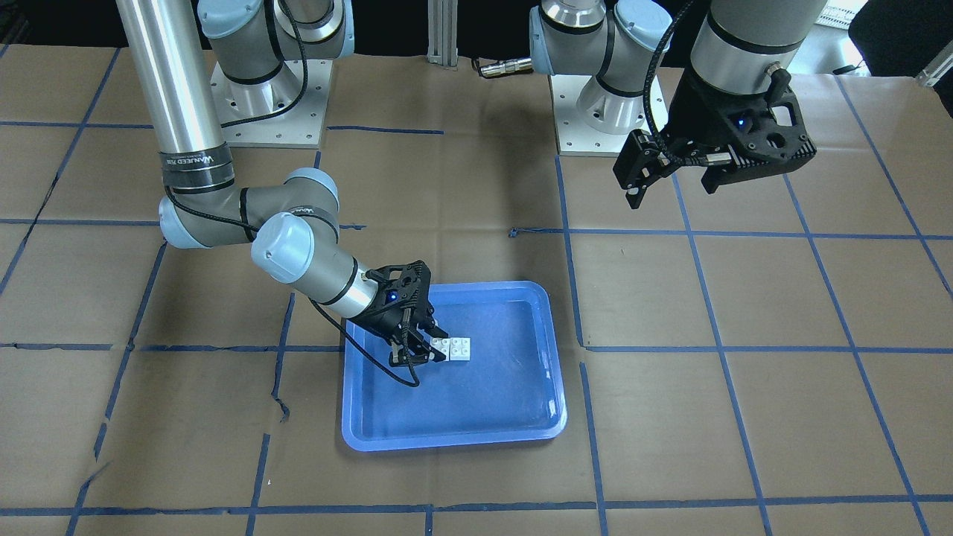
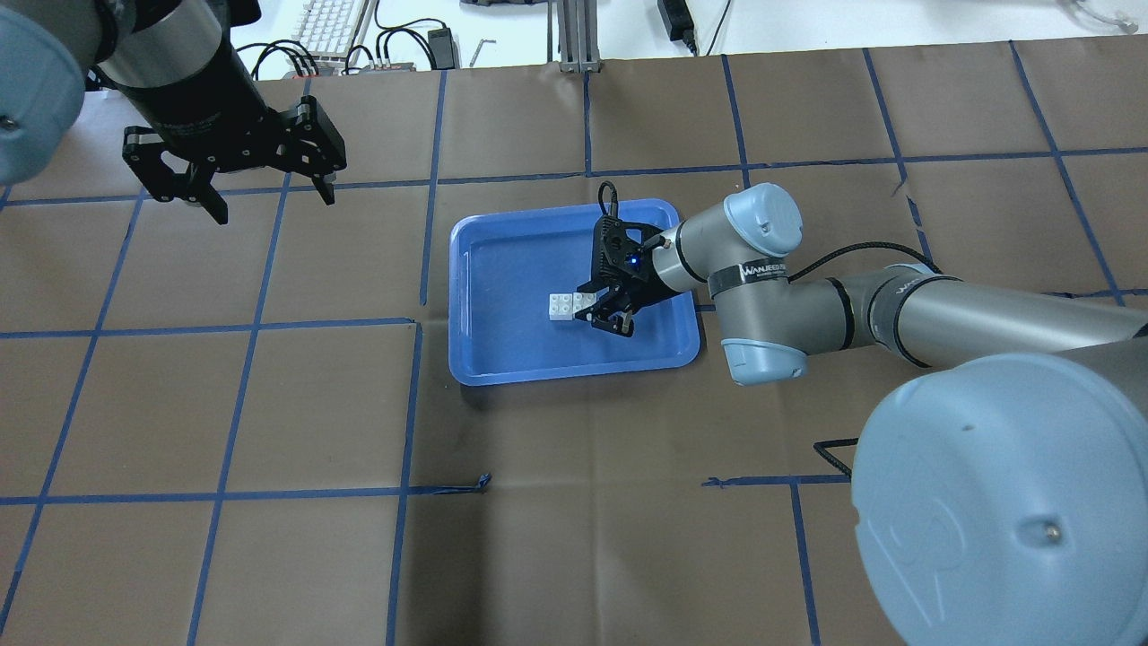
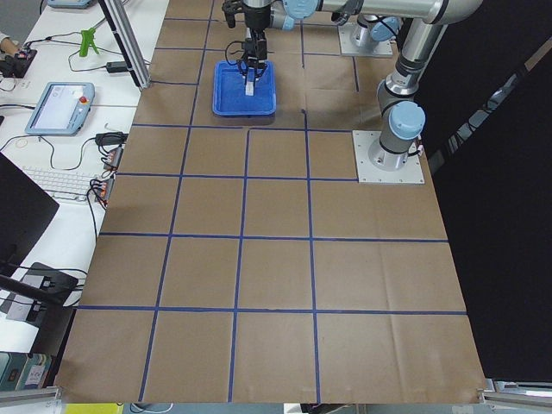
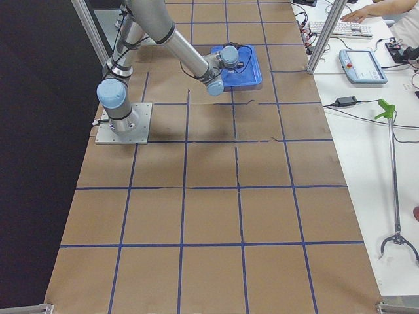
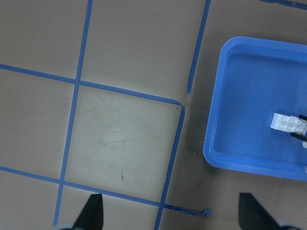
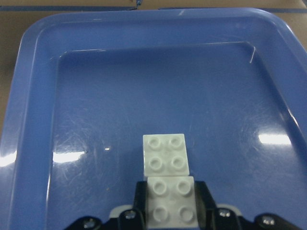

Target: Assemble white blocks and place on blue tray

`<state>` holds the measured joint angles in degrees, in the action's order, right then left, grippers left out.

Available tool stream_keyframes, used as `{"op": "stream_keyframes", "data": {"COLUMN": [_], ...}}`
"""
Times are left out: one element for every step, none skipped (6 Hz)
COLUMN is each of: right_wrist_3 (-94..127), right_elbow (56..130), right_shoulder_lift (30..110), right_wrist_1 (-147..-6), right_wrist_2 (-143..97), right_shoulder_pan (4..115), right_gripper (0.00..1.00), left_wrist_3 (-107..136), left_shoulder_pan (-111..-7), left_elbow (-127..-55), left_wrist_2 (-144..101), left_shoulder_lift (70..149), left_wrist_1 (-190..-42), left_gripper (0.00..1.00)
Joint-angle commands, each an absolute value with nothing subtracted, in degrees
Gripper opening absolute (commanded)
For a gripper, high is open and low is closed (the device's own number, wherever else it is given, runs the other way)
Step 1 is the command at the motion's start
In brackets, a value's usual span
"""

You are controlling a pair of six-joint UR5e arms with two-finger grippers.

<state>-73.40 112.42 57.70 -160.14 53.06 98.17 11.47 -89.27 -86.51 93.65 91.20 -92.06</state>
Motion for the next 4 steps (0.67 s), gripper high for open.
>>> {"op": "stream_keyframes", "data": {"right_wrist_3": [-73.39,-73.39,-73.30,-73.30], "right_elbow": [112.41,112.41,112.41,112.41], "right_shoulder_lift": [57.66,57.66,57.57,57.22], "right_wrist_1": [-160.14,-160.22,-160.22,-160.40], "right_wrist_2": [52.82,52.82,52.82,52.74], "right_shoulder_pan": [98.17,98.17,98.17,98.17], "right_gripper": [0.49,0.52,0.54,0.57], "left_wrist_3": [11.51,11.51,11.51,11.51], "left_shoulder_pan": [-89.30,-89.30,-89.30,-89.21], "left_elbow": [-86.92,-86.84,-86.49,-86.48], "left_wrist_2": [93.43,93.43,93.43,92.38], "left_shoulder_lift": [91.58,91.58,91.58,91.58], "left_wrist_1": [-92.11,-92.11,-92.20,-92.11], "left_gripper": [1.00,1.00,1.00,1.00]}}
